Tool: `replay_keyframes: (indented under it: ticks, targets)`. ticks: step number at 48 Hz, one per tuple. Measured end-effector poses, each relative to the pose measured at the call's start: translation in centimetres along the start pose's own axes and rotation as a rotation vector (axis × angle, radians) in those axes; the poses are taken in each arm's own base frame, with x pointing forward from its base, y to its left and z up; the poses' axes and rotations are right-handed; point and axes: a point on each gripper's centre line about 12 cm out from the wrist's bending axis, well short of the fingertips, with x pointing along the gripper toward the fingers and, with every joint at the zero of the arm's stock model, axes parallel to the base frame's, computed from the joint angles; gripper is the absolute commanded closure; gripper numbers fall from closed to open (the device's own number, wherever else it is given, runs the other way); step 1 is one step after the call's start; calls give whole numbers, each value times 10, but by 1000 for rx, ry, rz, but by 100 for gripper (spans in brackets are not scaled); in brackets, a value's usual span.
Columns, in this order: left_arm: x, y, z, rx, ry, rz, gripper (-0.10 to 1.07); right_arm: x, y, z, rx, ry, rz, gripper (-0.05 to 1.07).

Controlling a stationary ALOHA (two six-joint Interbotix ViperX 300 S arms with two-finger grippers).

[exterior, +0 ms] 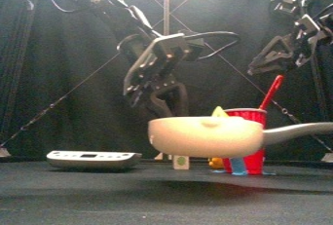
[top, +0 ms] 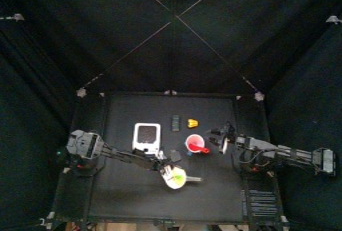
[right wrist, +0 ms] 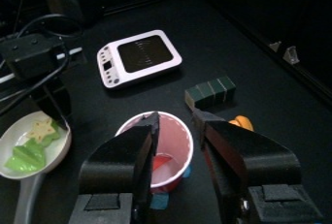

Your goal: Place pan on stove

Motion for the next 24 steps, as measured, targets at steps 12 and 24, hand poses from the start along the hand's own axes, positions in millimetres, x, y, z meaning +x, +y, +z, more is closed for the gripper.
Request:
replay_keyframes:
  ticks: [12, 24]
  targets:
    - [-36, 30, -16, -44, -10, 16, 68, 0, -1, -1, 0, 3, -5, 29]
    - [-56, 78, -33, -152, -20, 61, 68, 1, -2, -2, 1, 6, -8, 29]
